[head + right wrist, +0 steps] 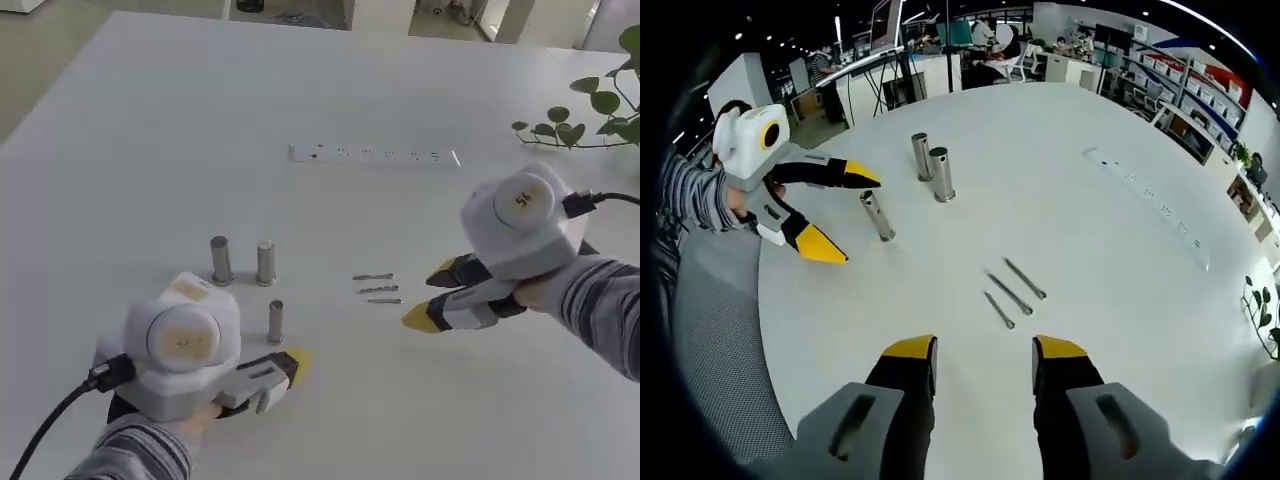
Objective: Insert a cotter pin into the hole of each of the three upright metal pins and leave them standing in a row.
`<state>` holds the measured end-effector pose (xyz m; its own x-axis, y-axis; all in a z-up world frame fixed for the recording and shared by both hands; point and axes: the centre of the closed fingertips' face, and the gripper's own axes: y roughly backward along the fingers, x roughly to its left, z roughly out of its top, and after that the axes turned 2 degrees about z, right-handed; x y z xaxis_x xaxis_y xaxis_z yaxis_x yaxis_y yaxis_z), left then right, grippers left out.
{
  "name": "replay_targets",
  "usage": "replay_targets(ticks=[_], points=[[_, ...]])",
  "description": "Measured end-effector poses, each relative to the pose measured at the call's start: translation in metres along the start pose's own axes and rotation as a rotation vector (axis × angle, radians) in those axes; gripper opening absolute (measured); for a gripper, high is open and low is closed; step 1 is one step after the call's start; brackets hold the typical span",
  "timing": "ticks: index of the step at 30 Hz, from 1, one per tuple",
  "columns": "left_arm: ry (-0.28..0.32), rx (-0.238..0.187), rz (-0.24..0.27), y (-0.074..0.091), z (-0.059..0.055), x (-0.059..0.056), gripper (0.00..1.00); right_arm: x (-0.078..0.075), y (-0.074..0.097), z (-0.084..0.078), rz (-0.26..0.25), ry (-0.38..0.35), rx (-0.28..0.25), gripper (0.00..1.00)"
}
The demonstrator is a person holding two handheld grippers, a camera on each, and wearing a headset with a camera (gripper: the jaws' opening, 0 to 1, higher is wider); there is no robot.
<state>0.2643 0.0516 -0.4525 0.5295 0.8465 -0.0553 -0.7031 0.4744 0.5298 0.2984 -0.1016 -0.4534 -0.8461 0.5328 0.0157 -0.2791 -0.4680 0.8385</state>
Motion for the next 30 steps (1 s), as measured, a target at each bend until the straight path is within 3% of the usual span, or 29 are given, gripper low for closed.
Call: replay_targets(ticks=[8,10,15,30], points=[[0.015,-0.021,-0.046,0.012,0.006,0.000,0.76,-0.001,-0.016,0.003,0.037,0.079,0.073,0.28],[0.057,-0.021,-0.076,0.015,0.006,-0.003,0.81,-0.001,-0.020,0.002,0.047,0.094,0.090,0.28],[0.047,-0.027,-0.094,0.023,0.008,-0.002,0.87,-0.004,-0.028,0.000,0.065,0.132,0.119,0.22],[0.016,-0.037,-0.094,0.044,0.010,0.010,0.83,-0.010,-0.037,-0.007,0.090,0.236,0.169,0.08]])
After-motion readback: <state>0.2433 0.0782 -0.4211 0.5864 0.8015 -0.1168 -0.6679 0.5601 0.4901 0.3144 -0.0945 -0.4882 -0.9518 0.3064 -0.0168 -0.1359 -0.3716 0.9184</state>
